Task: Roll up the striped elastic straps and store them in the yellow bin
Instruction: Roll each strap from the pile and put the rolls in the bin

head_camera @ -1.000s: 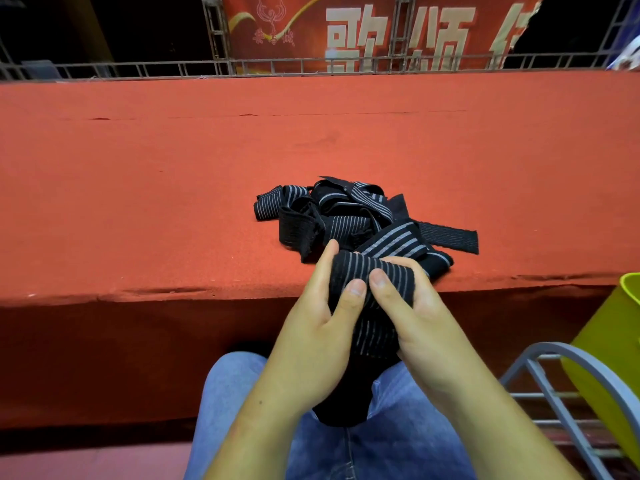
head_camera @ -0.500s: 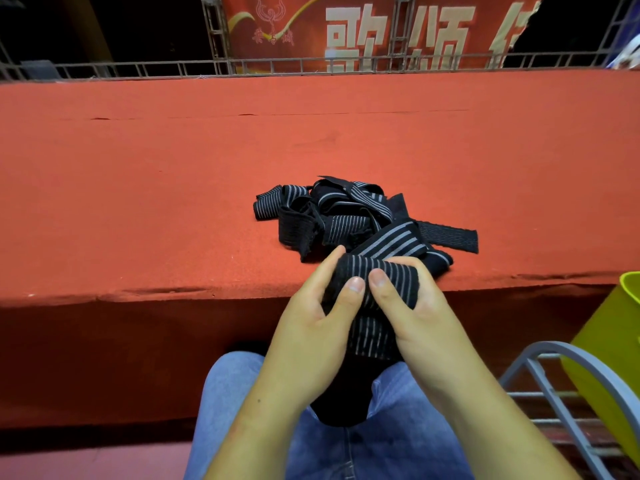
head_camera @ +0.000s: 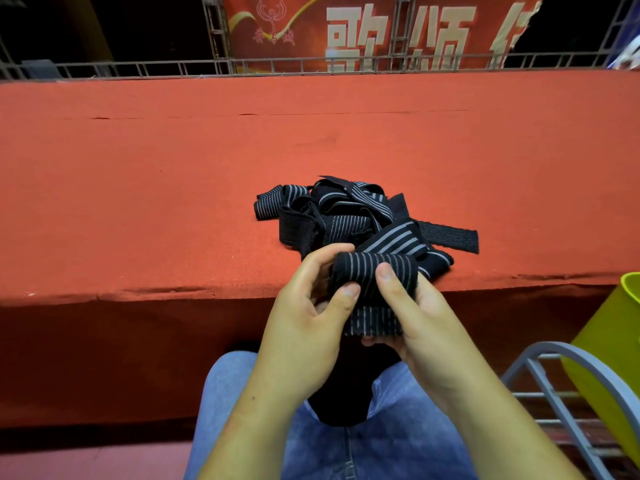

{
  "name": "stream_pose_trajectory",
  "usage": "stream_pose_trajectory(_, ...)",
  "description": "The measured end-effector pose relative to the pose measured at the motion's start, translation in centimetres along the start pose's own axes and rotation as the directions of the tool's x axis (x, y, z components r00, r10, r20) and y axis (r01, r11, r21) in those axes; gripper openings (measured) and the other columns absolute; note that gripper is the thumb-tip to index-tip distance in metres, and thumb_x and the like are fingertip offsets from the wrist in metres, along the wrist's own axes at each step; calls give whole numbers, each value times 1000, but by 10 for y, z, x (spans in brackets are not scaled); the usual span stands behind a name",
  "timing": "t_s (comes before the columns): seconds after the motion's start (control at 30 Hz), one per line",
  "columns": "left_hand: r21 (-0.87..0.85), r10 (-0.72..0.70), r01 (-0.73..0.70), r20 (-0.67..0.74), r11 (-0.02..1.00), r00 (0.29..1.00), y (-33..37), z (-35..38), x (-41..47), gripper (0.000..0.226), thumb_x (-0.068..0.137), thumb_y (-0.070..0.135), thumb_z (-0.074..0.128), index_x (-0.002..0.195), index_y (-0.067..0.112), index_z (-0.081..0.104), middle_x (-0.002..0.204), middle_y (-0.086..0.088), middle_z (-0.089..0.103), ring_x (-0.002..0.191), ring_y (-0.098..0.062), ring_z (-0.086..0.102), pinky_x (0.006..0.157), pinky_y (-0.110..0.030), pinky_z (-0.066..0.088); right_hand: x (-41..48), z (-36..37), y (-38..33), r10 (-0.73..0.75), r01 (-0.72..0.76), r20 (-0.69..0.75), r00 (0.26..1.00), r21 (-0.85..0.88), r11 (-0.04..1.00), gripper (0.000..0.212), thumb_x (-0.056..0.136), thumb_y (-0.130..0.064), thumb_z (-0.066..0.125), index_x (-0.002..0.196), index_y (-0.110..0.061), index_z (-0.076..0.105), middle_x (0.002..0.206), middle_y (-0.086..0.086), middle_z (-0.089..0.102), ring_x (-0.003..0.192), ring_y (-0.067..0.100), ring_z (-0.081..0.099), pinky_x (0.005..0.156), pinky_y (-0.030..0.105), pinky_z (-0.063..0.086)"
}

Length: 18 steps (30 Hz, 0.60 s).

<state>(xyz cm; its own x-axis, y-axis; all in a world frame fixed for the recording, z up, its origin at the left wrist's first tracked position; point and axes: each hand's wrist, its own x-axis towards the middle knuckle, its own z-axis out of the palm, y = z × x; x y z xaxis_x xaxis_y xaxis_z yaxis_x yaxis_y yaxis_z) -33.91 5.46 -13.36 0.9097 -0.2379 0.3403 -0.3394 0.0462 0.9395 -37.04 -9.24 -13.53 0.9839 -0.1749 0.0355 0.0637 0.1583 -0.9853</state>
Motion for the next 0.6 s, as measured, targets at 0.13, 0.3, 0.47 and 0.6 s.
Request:
stream_pose_trajectory(0.13,13,8,-8,10,1000,1000,2,0,-1,47,97,-11,59,124,27,65,115,10,73,110,-8,69,94,-23,53,-1,1,-2,15,-15,-11,1000,27,1000,51,78,-67,70,112,-29,73,112,5,79,95,17,76,65,31,57)
stream_pose_trajectory(0.3,17,10,-10,15,1000,1000,4,1,-1,53,94,-14,57,121,30,67,115,7,73,109,-11,68,98,-32,54,1,0,-2,18,-17,-5,1000,55,998,47,84,-58,69,115,-23,71,114,8,78,94,18,75,69,35,57)
stream_pose_trajectory(0.47,-65,-69,72,53,995,996,7,2,-3,53,90,-18,56,118,25,68,110,0,75,98,-9,69,82,-20,54,2,-2,0,-28,28,-4,1000,81,996,23,85,-37,69,102,-22,70,95,5,75,79,18,69,68,36,57)
stream_pose_trajectory(0.6,-94,-97,104,81,990,992,7,2,-3,49,91,-13,62,121,26,67,115,1,75,103,-9,71,83,-18,54,3,-5,1,-35,36,-7,999,83,996,16,82,-30,69,98,-26,70,91,7,74,74,25,68,69,38,57)
